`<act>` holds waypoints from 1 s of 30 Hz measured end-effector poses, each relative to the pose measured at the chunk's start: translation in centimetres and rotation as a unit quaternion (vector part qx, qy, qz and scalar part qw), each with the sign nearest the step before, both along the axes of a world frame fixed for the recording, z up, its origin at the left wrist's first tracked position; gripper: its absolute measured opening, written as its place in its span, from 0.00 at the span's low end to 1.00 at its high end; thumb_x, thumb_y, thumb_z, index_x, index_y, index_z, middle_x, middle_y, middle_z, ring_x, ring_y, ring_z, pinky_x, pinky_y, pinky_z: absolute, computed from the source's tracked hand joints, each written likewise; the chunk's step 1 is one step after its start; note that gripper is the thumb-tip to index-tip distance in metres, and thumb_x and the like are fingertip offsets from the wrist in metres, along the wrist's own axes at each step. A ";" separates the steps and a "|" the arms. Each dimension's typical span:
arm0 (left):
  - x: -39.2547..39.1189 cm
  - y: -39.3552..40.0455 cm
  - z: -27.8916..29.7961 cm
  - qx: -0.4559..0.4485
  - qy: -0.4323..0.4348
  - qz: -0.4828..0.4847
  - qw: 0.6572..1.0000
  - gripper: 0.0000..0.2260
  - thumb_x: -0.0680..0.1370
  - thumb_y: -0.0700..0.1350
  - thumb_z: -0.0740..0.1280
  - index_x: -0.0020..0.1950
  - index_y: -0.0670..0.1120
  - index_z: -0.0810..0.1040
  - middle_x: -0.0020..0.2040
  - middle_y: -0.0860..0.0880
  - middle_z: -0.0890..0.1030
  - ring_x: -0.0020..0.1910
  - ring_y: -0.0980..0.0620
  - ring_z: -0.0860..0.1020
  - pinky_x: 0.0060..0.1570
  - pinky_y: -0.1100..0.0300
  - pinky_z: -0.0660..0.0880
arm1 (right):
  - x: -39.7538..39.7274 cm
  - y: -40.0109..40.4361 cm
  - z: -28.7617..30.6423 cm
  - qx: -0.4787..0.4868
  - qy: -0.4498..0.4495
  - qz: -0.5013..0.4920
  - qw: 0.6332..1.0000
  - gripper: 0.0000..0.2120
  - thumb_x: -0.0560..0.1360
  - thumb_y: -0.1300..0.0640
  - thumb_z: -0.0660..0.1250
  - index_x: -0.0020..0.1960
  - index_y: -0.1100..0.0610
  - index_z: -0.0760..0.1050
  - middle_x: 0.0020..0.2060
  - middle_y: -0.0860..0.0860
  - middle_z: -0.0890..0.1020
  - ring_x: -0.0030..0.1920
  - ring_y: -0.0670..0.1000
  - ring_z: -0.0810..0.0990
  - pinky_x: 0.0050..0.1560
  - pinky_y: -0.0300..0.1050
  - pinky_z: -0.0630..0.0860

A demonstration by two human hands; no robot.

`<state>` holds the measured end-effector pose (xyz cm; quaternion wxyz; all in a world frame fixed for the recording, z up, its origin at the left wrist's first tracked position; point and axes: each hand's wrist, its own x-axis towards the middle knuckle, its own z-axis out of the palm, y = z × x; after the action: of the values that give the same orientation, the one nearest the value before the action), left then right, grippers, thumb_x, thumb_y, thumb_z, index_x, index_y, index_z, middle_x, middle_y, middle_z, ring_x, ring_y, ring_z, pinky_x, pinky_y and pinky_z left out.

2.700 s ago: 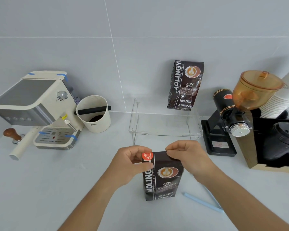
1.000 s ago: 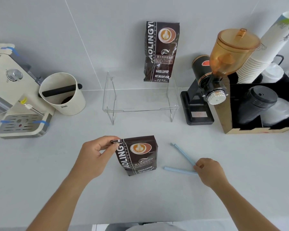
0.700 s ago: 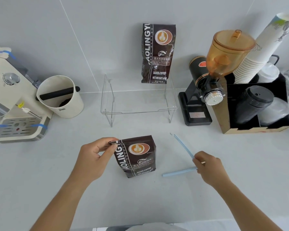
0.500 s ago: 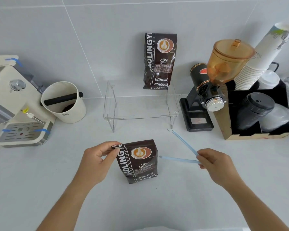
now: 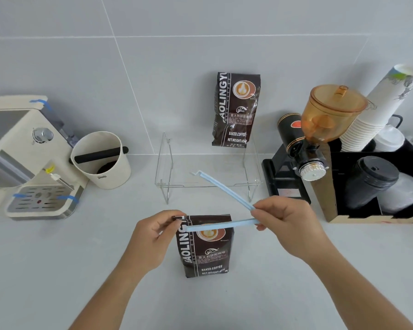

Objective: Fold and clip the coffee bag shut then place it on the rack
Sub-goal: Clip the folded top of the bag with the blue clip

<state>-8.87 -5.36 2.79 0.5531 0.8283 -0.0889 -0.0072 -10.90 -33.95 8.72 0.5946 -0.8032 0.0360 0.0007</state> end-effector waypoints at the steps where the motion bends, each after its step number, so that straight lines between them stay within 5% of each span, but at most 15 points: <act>1: 0.1 0.0 -0.1 -0.003 0.001 0.000 1.000 0.17 0.78 0.35 0.67 0.49 0.59 0.82 0.47 0.57 0.86 0.48 0.57 0.83 0.50 0.69 0.75 | 0.4 0.6 0.2 -0.003 0.002 0.006 1.000 0.07 0.71 0.64 0.74 0.38 0.54 0.84 0.33 0.54 0.86 0.29 0.48 0.85 0.36 0.35 0.80; 4: 0.2 0.0 -0.2 -0.022 0.010 -0.001 1.000 0.17 0.78 0.35 0.67 0.50 0.59 0.83 0.46 0.56 0.87 0.46 0.57 0.84 0.49 0.68 0.76 | 1.4 1.8 0.5 -0.002 0.008 0.035 0.999 0.07 0.70 0.66 0.74 0.37 0.56 0.84 0.34 0.51 0.83 0.29 0.49 0.84 0.34 0.36 0.80; 8: 0.0 0.1 -0.1 -0.084 0.044 0.013 0.995 0.18 0.77 0.32 0.67 0.48 0.57 0.83 0.44 0.54 0.87 0.41 0.58 0.83 0.43 0.70 0.75 | 1.9 2.5 0.3 -0.031 0.046 0.069 0.996 0.11 0.70 0.61 0.75 0.34 0.48 0.83 0.29 0.45 0.85 0.28 0.46 0.84 0.30 0.30 0.75; 14: -0.2 0.1 -0.4 -0.126 0.067 0.041 0.989 0.10 0.77 0.34 0.68 0.44 0.49 0.78 0.42 0.46 0.88 0.40 0.55 0.83 0.43 0.69 0.76 | 2.0 2.8 -0.4 -0.054 0.053 0.082 0.994 0.08 0.71 0.58 0.74 0.37 0.45 0.84 0.31 0.51 0.87 0.29 0.48 0.85 0.39 0.52 0.82; 24: -0.7 -0.8 -0.8 -0.125 0.044 0.093 0.987 0.13 0.76 0.33 0.69 0.43 0.52 0.78 0.41 0.48 0.88 0.40 0.53 0.85 0.41 0.69 0.77 | 2.0 2.2 -1.4 0.045 0.121 0.133 0.983 0.06 0.74 0.65 0.71 0.45 0.57 0.85 0.40 0.60 0.87 0.33 0.52 0.82 0.42 0.44 0.81; 30: -0.9 -1.0 -0.7 -0.128 0.037 0.101 0.986 0.08 0.76 0.34 0.69 0.44 0.46 0.77 0.39 0.46 0.87 0.30 0.61 0.80 0.28 0.77 0.70 | 1.9 2.0 -1.5 0.091 0.145 0.169 0.971 0.08 0.71 0.66 0.73 0.48 0.56 0.85 0.40 0.60 0.87 0.37 0.50 0.82 0.43 0.41 0.79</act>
<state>-9.82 -6.33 2.14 0.6552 0.7547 0.0158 0.0298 -9.02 -31.99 7.17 0.6449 -0.7315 -0.0143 0.2208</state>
